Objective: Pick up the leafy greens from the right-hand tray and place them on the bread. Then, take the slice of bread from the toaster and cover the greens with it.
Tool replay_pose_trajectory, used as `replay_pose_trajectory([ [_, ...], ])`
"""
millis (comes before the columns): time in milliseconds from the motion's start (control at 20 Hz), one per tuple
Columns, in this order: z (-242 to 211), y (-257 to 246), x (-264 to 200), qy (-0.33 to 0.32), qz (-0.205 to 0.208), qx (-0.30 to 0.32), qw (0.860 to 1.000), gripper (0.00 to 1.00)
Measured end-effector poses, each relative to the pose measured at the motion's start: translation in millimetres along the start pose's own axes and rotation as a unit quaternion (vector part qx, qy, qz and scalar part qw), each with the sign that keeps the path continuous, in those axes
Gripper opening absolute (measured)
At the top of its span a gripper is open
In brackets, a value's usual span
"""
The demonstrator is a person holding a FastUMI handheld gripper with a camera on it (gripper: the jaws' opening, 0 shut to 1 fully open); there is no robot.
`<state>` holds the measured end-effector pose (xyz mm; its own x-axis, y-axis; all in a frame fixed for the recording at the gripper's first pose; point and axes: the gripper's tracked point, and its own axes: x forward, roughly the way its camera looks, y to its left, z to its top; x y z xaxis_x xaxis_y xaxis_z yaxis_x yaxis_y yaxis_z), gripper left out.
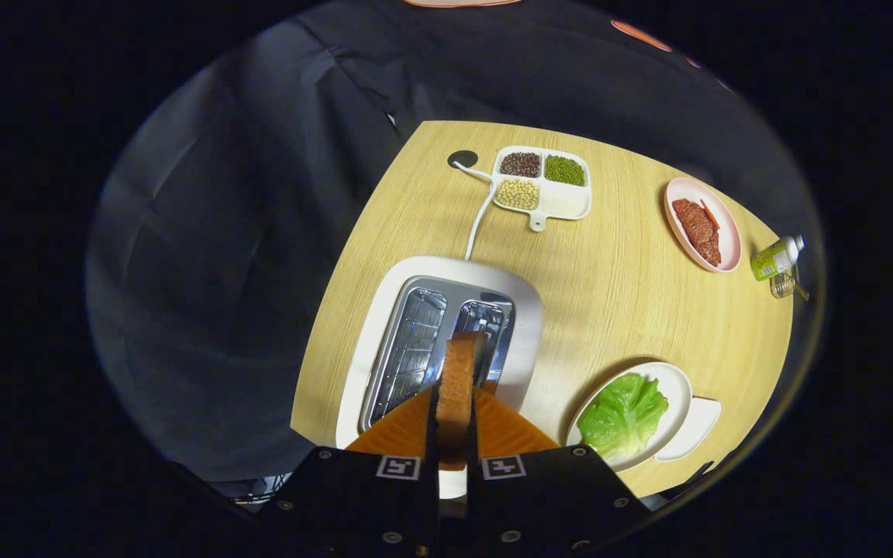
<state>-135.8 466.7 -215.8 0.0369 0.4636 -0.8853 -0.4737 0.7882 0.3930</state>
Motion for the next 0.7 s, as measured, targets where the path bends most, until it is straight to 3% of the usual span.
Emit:
replay_pose_trajectory([
  [350,4,-11,-48,-0.054,0.075,0.039,0.995,0.13],
  [700,4,-37,-102,-0.122,0.148,0.064,0.979,0.12],
])
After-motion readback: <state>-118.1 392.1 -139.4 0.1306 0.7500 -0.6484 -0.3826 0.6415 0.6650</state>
